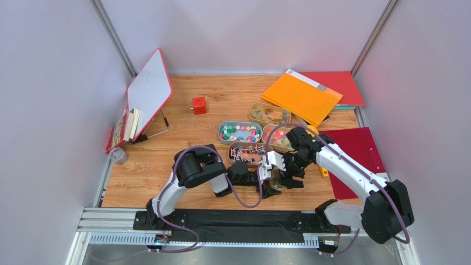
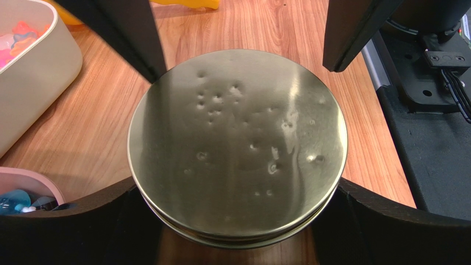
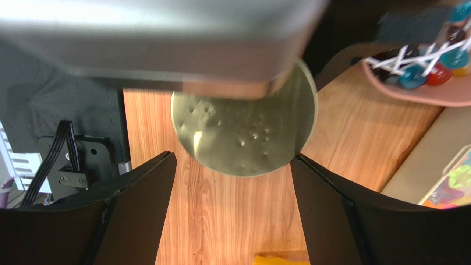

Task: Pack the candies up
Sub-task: Screw the bottle lid onto the packing bottle.

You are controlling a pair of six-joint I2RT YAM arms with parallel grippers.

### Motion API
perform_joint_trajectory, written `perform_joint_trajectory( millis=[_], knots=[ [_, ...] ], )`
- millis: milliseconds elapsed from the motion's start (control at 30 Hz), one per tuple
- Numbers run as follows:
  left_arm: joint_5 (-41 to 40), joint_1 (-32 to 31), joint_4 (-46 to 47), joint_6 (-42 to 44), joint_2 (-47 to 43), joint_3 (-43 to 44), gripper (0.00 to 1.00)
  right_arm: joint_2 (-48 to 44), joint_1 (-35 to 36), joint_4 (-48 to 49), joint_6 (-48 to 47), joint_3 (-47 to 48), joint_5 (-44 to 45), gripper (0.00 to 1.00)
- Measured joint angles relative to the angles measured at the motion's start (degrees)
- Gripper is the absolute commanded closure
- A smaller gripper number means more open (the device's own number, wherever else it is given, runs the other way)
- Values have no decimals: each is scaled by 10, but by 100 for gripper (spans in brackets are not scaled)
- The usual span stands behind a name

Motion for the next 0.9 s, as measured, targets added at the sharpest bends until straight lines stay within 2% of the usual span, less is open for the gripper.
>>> perform_joint_trajectory(
  millis=[200,500,667,900],
  knots=[
    [0,0,0,0,0,0,100,-56,-2,-24,-7,-57,31,19],
    [2,2,0,0,7,10,100,-120,-28,-92,-3,-49,62,19],
    [2,2,0,0,8,11,100,-92,-36,-96,14,17,51,19],
    [2,2,-2,0,8,12,100,13,-36,-59,26,67,-8,18]
  ],
)
